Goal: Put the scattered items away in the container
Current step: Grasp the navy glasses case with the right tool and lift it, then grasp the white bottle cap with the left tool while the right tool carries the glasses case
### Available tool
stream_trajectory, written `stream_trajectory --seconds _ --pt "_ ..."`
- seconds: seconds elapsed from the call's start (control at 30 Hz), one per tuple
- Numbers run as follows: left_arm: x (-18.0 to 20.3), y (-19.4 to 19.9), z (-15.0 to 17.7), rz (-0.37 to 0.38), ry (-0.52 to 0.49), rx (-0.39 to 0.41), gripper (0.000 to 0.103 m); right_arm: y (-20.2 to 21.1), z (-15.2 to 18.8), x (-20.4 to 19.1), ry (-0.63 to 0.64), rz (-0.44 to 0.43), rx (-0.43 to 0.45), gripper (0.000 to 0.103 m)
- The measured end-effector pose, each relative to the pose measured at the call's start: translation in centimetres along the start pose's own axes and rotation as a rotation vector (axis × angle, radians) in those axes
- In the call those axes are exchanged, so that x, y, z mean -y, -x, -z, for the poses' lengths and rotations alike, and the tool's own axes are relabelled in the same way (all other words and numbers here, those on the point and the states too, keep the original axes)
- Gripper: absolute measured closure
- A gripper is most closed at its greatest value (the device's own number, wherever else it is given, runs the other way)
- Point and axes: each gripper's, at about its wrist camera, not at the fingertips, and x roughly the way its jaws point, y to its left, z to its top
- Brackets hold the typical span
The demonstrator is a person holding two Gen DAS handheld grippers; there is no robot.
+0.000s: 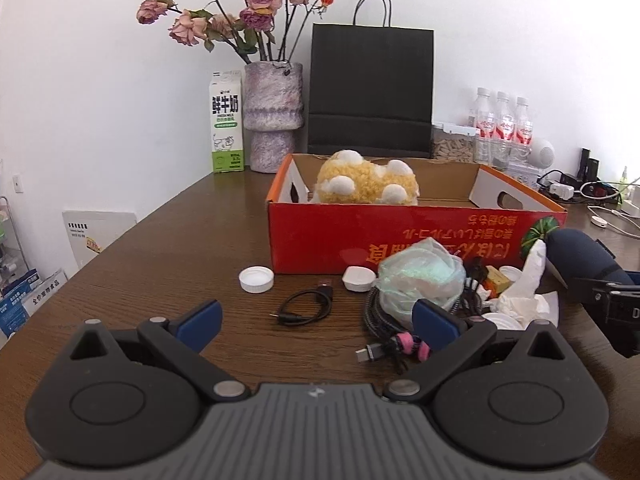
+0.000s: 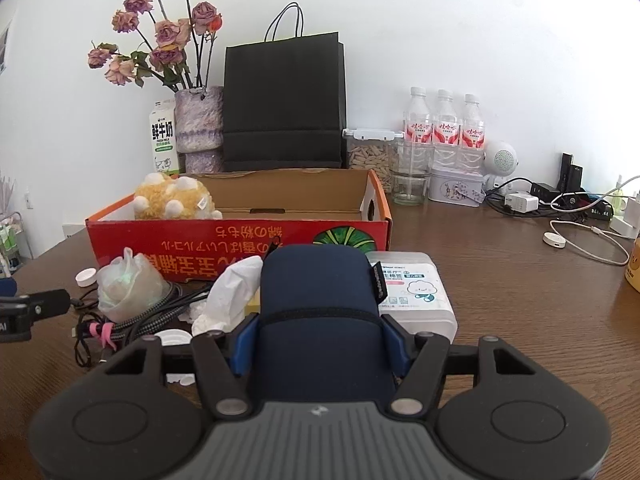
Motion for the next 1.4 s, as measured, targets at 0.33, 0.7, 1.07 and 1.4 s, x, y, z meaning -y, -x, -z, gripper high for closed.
stream_trajectory --seconds 0.33,0.7,1.07,1.4 --pt "4.3 0.1 -1.0 0.087 -0.037 -0.066 0.002 1.0 0.3 1.2 -0.019 -0.009 0.035 0.041" --pt "7.3 -2.1 -0.9 0.120 0.003 -0.235 0.051 2.0 0.7 3.6 -0.051 -0.019 0.056 0.041" --pt "8.3 -2.3 -1.4 0.121 0.041 -0.285 0.076 2.5 0.8 3.5 -0.038 -0.042 0.072 0.041" --pt "8.7 -2.8 -1.7 0.152 0.076 -0.336 0.075 2.6 0.8 3.5 -0.035 -0.044 0.075 0.041"
